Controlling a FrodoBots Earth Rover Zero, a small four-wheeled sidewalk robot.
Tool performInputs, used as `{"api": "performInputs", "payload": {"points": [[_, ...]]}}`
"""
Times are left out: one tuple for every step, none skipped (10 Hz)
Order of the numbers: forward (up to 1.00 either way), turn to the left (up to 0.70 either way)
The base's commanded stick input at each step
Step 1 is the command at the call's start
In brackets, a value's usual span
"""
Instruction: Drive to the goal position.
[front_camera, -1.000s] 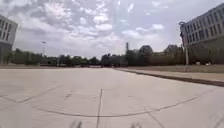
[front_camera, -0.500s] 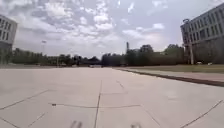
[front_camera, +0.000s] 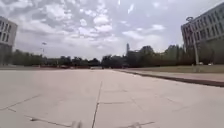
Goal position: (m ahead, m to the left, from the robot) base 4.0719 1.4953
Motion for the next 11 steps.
{"api": "performInputs", "payload": {"points": [[1.0,0.4],[1.0,0.4],[1.0,0.4],[1.0,0.4],[1.0,0.4],[1.0,0.36],[1.0,0.04],[1.0,0.04],[1.0,0.04],[1.0,0.04],[1.0,0.04]]}}
